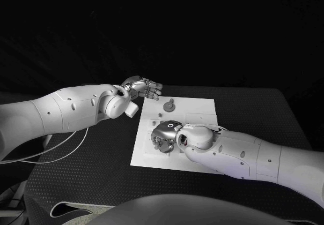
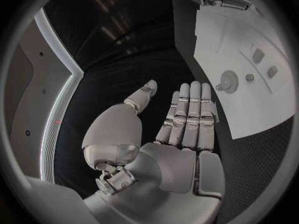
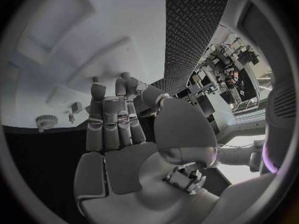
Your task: Assemble the parts on the task board
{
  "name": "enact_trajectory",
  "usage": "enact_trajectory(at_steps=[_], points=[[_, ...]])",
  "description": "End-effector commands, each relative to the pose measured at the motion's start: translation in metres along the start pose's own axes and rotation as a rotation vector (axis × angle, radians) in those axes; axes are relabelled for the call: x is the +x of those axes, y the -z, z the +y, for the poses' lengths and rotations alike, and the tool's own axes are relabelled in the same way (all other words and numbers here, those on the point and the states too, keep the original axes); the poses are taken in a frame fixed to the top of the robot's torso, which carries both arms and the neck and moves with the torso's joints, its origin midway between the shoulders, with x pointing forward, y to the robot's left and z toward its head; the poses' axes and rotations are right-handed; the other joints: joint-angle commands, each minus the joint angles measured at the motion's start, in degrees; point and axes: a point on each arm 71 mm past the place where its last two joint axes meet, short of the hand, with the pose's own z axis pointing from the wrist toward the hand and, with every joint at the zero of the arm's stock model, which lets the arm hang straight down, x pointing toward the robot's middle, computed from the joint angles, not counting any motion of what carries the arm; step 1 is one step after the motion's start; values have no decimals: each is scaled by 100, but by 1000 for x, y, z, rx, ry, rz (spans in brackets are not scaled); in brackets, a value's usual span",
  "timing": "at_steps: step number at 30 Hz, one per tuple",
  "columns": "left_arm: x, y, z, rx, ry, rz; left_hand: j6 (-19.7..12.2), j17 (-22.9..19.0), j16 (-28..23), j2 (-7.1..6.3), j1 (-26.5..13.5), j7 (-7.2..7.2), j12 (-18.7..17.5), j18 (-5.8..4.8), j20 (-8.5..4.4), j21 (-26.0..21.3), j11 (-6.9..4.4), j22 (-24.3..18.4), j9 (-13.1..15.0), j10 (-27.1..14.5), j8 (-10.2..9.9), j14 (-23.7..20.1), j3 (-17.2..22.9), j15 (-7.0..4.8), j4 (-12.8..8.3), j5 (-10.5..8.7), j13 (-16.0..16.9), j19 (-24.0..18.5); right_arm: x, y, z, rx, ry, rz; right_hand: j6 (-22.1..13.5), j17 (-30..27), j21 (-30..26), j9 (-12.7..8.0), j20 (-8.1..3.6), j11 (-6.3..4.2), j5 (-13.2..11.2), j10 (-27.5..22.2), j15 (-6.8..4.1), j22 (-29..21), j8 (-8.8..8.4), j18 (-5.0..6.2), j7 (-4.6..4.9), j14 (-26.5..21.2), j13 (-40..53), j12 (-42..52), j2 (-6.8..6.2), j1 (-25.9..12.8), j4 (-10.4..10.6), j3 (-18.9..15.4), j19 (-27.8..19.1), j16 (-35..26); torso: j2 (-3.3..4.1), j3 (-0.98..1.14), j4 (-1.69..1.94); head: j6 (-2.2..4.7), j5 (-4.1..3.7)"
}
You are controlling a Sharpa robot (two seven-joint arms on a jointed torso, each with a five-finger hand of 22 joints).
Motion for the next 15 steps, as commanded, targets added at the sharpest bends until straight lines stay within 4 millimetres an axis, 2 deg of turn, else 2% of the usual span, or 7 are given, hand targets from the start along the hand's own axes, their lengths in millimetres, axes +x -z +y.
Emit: enact_trajectory(at_steps=[1,6,9,15], points=[[2,-1,-2,8,1,17,-26,5,-40,35,-9,12,6,-21,3,-36,3,-10,-6,-40,18,52,-41,7,3,17,-6,-1,6,0,-1,7,14,39,94,6,31,245,-13,1,29,26,-39,116,132,91,12,4,10,8,56,20,-10,36,3,-29,0,-1,-1,0,-5],[3,-1,-2,8,1,20,-26,6,-41,35,-9,12,6,-21,3,-36,3,-10,-6,-41,18,52,-42,7,3,17,-6,-1,8,-3,-3,25,-1,28,60,9,22,246,-5,14,29,-12,-27,113,109,91,26,-11,16,-17,50,2,-3,36,-13,-42,0,-1,2,0,-10],[3,-1,-2,7,1,19,-27,7,-42,34,-9,12,6,-21,4,-37,3,-11,-6,-41,18,52,-43,7,4,17,-6,-2,8,-4,-5,28,-6,27,-67,24,17,227,1,69,29,-160,25,113,30,91,81,-19,-3,-109,17,-19,0,35,-20,-42,2,-1,2,0,-7],[2,0,-1,5,1,18,-27,7,-43,33,-9,12,6,-21,4,-37,4,-11,-7,-42,18,52,-44,8,4,17,-7,-2,8,-3,-7,29,-25,14,-227,50,15,195,22,138,21,-316,94,116,-76,91,153,-58,-19,-212,-331,-95,50,-80,-45,-43,0,-5,-2,0,-6]])
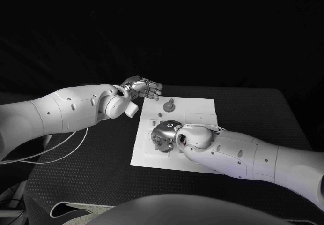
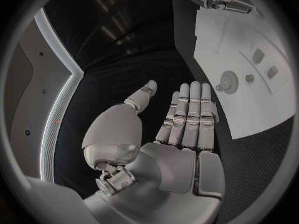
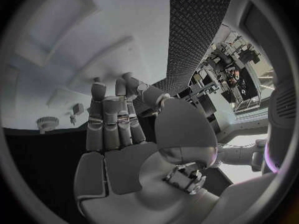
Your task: Assemble the parts on the task board
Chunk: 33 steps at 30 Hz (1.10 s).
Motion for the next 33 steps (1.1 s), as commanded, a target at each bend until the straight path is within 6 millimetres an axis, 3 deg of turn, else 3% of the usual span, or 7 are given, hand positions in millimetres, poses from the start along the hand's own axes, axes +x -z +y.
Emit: enact_trajectory(at_steps=[1,6,14,33], points=[[2,0,-1,6,1,18,-27,8,-21,33,-10,12,6,-21,4,-37,4,-7,-7,-42,18,37,-45,-8,4,17,-7,-2,5,1,-4,14,-17,10,-167,20,22,-43,18,52,9,-127,73,120,-140,84,47,-17,-25,-76,-166,-77,32,-133,-36,-12,0,-2,-3,0,2],[2,-1,-1,6,1,18,-28,9,-22,32,-11,12,6,-21,4,-37,4,-7,-8,-43,18,37,-46,-7,5,17,-7,-3,4,2,-5,13,-29,4,-461,44,29,-125,18,116,9,-291,136,122,-307,84,166,-52,-43,-168,-317,-151,-1,-399,-66,0,-2,1,-2,0,1],[1,0,-1,6,1,16,-28,10,-24,32,-11,13,6,-22,4,-38,4,-8,-8,-44,18,36,-47,-7,6,17,-8,-3,2,4,-6,16,-43,-30,-781,66,15,-214,41,205,14,-510,221,119,-451,84,148,-145,-66,-282,-471,-225,-3,-730,-151,-2,-1,4,-5,0,-3],[-1,1,-1,5,0,9,-27,12,-28,32,-7,12,6,-21,4,-38,4,-10,-8,-44,19,37,-48,-6,7,17,-8,-4,-15,21,-11,0,-141,-223,-773,82,32,-228,37,196,23,-475,214,119,-414,84,205,-150,-31,-245,-477,-76,1,-769,-145,24,-2,4,-6,31,-51]])
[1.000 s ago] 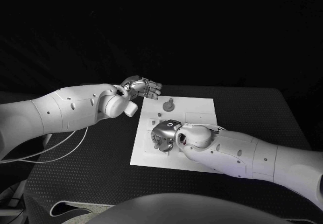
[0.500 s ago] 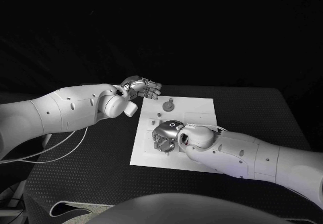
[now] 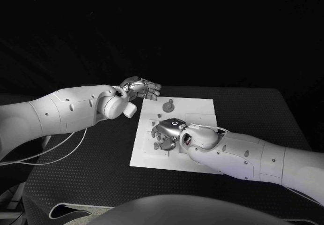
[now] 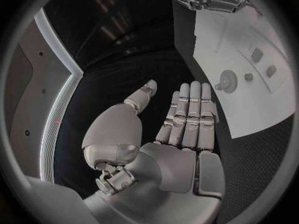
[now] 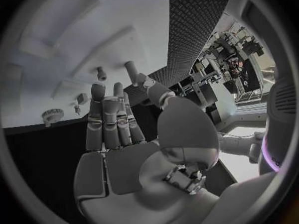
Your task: Assemble the parts on the task board
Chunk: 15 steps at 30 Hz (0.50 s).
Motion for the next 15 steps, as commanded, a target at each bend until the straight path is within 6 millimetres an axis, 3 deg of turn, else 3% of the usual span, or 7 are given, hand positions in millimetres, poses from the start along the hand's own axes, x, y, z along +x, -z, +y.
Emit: enact_trajectory(at_steps=[1,4,6,8,11,14,15], points=[[0,0,-1,8,0,10,-27,9,-29,32,-7,12,7,-21,4,-38,4,-6,-10,-44,19,39,-33,-4,-9,17,-9,-4,-13,6,-3,-19,-77,-117,20,9,35,-11,-3,-24,22,37,11,120,25,38,40,9,24,32,-7,85,-10,-31,-18,25,-2,1,-1,31,-27],[-2,0,-1,8,-1,4,-27,9,-29,32,-6,11,7,-21,4,-38,4,-6,-10,-44,19,39,-33,-4,-9,17,-9,-3,-23,14,-10,-27,-167,-147,34,5,36,-15,-2,-42,23,82,-8,117,39,38,69,10,43,60,9,101,-1,-37,-17,19,-5,2,-7,61,-49],[-5,0,0,7,-2,-3,-26,10,-30,33,-6,11,7,-21,4,-38,4,-6,-10,-43,19,40,-33,-4,-9,17,-9,-3,-32,21,-15,-29,-235,-149,53,-8,11,-21,19,-56,22,124,-18,108,53,38,120,-19,73,94,110,42,70,-51,-50,-10,-7,2,-2,100,-65],[-7,1,0,6,-4,-9,-25,10,-30,36,-5,10,8,-21,4,-38,4,-6,-9,-43,20,40,-32,-4,-8,17,-9,-3,-42,28,-23,-15,-292,-143,69,-14,-5,-25,30,-84,20,208,-45,108,68,38,113,-38,148,170,169,23,91,-71,-77,-27,-9,5,-11,121,-68],[-11,1,1,5,-5,-17,-21,12,-31,42,-6,8,11,-21,4,-37,2,-7,-9,-38,22,42,-32,-3,-4,17,-8,-1,-52,42,-42,44,-380,-72,183,-18,-18,16,49,-163,18,388,-123,109,154,38,47,-56,415,398,183,-75,146,-168,-99,-39,-18,7,-19,161,-99],[-12,0,2,5,-7,-19,-15,13,-32,44,-10,5,16,-21,5,-36,-1,-7,-8,-29,26,44,-34,-3,1,17,-6,0,-62,61,-64,111,-455,-16,331,-20,-50,194,64,-257,14,428,-215,107,321,38,-55,-104,1131,863,195,-284,263,-340,-137,-60,-48,16,-50,183,-108],[-13,0,2,5,-7,-20,-8,15,-32,46,-11,1,21,-21,5,-36,-5,-7,-6,-20,30,46,-35,-3,3,17,-4,1,-63,68,-71,134,-470,-4,343,1,-53,330,55,-316,23,271,-256,114,397,38,-138,-132,1735,1223,199,-362,279,-452,-156,-35,-62,19,-61,195,-117]])
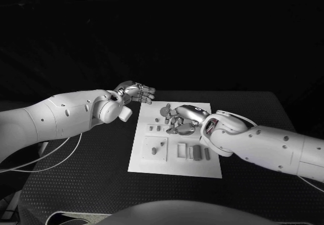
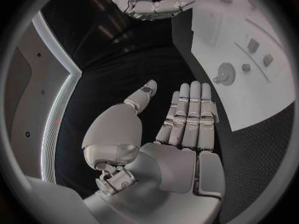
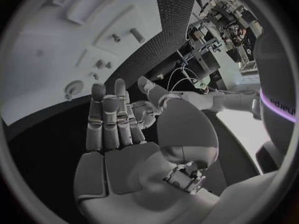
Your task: Assemble the parts on the task board
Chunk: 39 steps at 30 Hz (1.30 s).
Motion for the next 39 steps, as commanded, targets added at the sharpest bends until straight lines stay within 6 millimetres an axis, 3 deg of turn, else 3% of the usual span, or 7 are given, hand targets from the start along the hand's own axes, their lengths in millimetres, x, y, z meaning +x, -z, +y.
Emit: enact_trajectory(at_steps=[1,6,13,16,26,34,39], points=[[1,-1,-1,13,-1,14,-3,11,-33,48,-11,-2,24,-20,4,-36,-8,-8,-6,-14,33,48,-36,-2,6,17,-2,1,-2,18,-20,105,-190,140,122,49,3,253,-10,-126,30,-132,-133,121,176,15,-108,-16,1037,792,26,-127,59,-143,-30,63,-50,13,-48,41,-21],[1,-2,2,8,-9,18,25,20,-36,53,-19,-12,53,-20,3,-34,-33,-9,-2,42,48,60,-44,-5,19,16,13,3,-10,44,-52,270,-262,201,100,245,209,808,-89,-258,28,-737,-211,140,329,15,-177,-10,2656,2384,59,-473,400,-155,25,430,-111,31,-108,33,-32],[4,-2,6,1,-15,33,34,25,-39,45,-33,-16,62,-21,4,-34,-42,-9,-2,62,52,65,-54,-5,30,16,19,4,-2,71,-79,490,-314,289,116,550,603,1087,-311,-343,26,-597,-305,139,293,15,-246,260,3261,3426,285,-897,736,-171,345,974,-145,64,-148,32,-65],[4,-2,7,-2,-14,35,34,26,-40,39,-43,-17,61,-22,4,-34,-43,-10,-3,63,51,65,-60,-4,36,16,19,4,7,80,-82,545,-324,354,169,672,691,1153,-370,-360,27,-585,-327,135,257,15,-271,298,3383,3698,332,-1123,797,-202,377,1120,-139,61,-142,34,-118],[6,-2,9,-6,-12,46,35,29,-46,29,-71,-19,59,-22,4,-34,-43,-11,-5,62,51,66,-74,-4,58,16,20,3,22,81,-77,584,-319,421,293,1128,865,1190,-457,-398,27,-600,-360,138,118,15,-310,471,3534,4088,295,-1703,992,-216,399,1350,-126,44,-129,16,-164],[8,-1,9,-7,-11,53,34,31,-49,29,-81,-19,57,-22,4,-35,-43,-12,-6,60,50,65,-77,-4,67,16,20,2,26,79,-87,654,-290,435,164,1351,975,1013,-497,-329,26,-604,-298,134,-162,15,-234,579,3533,4208,272,-1942,1063,-126,389,1416,-125,31,-119,-15,-191],[7,-1,9,-10,-11,54,33,31,-51,27,-87,-19,55,-22,4,-36,-42,-13,-7,59,48,64,-79,-4,72,16,20,1,31,79,-89,671,-285,455,172,1411,1012,945,-501,-310,23,-614,-278,132,-235,15,-215,603,3526,4246,275,-2051,1104,-101,376,1434,-122,30,-121,-38,-194]])
